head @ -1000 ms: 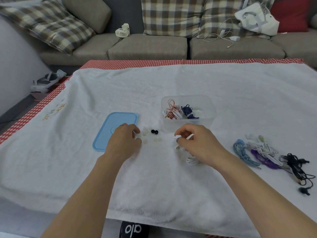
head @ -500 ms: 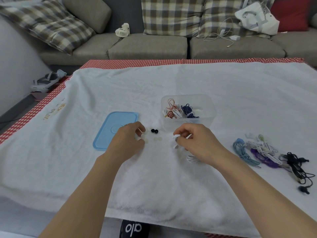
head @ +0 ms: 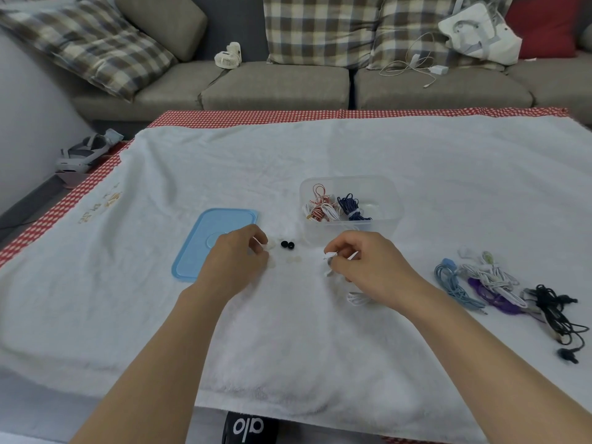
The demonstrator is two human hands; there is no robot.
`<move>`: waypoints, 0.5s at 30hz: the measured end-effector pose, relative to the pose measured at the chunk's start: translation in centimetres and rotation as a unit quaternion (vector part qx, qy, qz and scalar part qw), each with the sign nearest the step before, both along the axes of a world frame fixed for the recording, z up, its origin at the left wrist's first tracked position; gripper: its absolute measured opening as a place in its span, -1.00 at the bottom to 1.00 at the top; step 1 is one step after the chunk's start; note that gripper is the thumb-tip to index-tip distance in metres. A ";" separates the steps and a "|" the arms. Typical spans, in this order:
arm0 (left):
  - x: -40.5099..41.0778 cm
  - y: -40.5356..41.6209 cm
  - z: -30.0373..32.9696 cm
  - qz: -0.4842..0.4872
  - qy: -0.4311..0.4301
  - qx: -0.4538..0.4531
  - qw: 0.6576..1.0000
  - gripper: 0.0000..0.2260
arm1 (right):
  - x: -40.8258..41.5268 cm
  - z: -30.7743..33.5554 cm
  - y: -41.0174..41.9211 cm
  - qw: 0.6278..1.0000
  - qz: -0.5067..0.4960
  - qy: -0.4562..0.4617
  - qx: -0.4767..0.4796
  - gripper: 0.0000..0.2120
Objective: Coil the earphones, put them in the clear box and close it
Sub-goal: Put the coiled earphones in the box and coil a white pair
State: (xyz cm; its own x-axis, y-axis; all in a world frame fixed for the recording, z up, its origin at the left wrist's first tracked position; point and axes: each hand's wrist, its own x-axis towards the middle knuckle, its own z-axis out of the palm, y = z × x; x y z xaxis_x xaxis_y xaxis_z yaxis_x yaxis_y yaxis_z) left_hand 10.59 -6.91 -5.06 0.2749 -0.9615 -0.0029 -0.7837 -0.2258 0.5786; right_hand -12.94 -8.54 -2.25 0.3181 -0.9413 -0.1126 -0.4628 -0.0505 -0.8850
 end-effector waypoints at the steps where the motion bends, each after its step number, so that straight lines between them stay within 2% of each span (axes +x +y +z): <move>1: 0.0 0.0 0.0 -0.002 0.006 0.005 1.000 -0.88 | 0.0 0.0 0.0 1.000 0.000 0.001 -0.001 -0.89; 15: -0.1 -0.6 0.3 0.008 0.050 0.045 0.998 -0.85 | -0.6 -0.5 -0.4 0.999 0.001 0.041 -0.028 -0.90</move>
